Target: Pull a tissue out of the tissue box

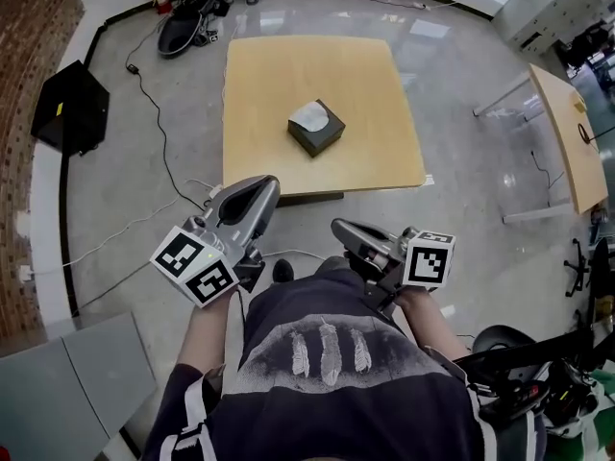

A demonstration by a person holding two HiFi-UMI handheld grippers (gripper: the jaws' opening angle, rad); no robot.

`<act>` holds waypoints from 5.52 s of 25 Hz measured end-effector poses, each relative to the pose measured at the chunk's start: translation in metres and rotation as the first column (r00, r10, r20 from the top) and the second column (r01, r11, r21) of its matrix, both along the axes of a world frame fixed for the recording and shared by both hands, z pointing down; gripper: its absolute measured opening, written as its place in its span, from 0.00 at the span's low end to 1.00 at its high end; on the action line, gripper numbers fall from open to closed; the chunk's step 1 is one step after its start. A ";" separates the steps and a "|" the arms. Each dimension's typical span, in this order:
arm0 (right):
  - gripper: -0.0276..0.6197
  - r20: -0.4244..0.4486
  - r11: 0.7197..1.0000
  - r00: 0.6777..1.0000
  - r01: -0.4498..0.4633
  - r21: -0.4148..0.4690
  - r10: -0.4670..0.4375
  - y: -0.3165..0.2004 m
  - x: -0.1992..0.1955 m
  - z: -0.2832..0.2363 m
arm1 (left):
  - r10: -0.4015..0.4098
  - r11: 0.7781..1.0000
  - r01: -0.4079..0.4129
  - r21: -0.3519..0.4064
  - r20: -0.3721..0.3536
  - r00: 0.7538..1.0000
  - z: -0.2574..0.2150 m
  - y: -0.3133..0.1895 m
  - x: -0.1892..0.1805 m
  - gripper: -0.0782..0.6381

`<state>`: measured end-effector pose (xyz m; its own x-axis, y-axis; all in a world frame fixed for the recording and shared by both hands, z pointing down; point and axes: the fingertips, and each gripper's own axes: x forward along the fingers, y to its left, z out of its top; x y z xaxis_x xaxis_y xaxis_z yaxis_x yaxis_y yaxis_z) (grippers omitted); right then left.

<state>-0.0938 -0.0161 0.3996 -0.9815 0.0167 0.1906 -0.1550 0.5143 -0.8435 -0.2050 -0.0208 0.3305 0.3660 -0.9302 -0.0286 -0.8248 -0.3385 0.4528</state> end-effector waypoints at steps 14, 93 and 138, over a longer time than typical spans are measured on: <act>0.02 0.000 0.998 0.998 0.065 -0.007 -0.065 -0.055 -0.041 0.016 | -0.077 0.987 0.060 -0.150 -0.114 0.990 0.067 -0.069 -0.053 0.11; 0.02 -0.109 0.992 0.988 0.098 -0.085 -0.107 -0.178 -0.031 0.095 | -0.020 0.824 -0.089 -0.560 -0.185 0.982 0.287 -0.258 -0.096 0.12; 0.03 -0.064 0.980 0.997 0.043 0.193 -0.031 -0.036 -0.049 0.020 | -0.013 0.998 0.012 -0.066 -0.016 1.000 0.062 -0.051 -0.081 0.11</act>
<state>-0.1430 -0.0522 0.4193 -0.9675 0.0100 0.2525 -0.1801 0.6737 -0.7167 -0.2856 -0.0721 0.3922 0.3540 -0.9349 0.0272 -0.8214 -0.2968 0.4870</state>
